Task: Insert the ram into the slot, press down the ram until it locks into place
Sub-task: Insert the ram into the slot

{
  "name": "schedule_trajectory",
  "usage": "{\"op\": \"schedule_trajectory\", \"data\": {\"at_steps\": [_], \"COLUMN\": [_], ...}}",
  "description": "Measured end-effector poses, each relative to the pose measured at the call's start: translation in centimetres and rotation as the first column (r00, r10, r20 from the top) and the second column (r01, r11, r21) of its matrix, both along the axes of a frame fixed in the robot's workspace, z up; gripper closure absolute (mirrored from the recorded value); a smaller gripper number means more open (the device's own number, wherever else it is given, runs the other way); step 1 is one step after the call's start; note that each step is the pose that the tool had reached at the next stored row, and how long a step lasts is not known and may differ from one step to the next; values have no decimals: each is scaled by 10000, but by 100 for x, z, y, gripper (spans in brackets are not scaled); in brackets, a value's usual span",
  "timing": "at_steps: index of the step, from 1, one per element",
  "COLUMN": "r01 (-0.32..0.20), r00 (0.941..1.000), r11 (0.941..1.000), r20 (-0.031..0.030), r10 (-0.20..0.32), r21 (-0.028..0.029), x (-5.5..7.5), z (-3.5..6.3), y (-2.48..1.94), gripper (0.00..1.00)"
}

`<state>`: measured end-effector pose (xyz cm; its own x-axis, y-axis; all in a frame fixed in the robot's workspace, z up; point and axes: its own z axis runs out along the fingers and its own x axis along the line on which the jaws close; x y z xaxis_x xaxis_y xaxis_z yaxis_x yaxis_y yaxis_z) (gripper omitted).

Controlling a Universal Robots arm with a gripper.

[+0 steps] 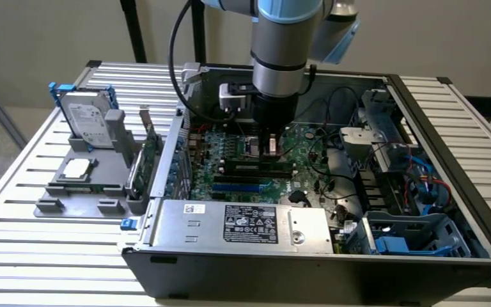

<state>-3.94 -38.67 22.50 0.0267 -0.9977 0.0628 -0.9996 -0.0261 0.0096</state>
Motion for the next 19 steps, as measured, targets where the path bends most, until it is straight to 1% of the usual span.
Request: {"op": "schedule_trajectory", "data": {"at_steps": [3, 6, 10, 12, 13, 14, 19], "r01": [-1, -2, -1, -1, -1, 0, -1], "r00": [10000, 10000, 10000, 10000, 10000, 10000, 10000], "r11": [10000, 10000, 10000, 10000, 10000, 10000, 10000], "r20": [2, 4, 5, 5, 6, 4, -26], "r10": [1, 2, 1, 1, 1, 0, 1], "r21": [-26, -41, -47, -48, -46, -45, -48], "x": [-4, -5, -5, -5, -5, -5, -6], "z": [-6, -19, -31, -26, -11, 11, 142], "y": [0, 2, 2, 2, 2, 3, 2], "gripper": [86, 86, 86, 85, 85, 78, 78]}}
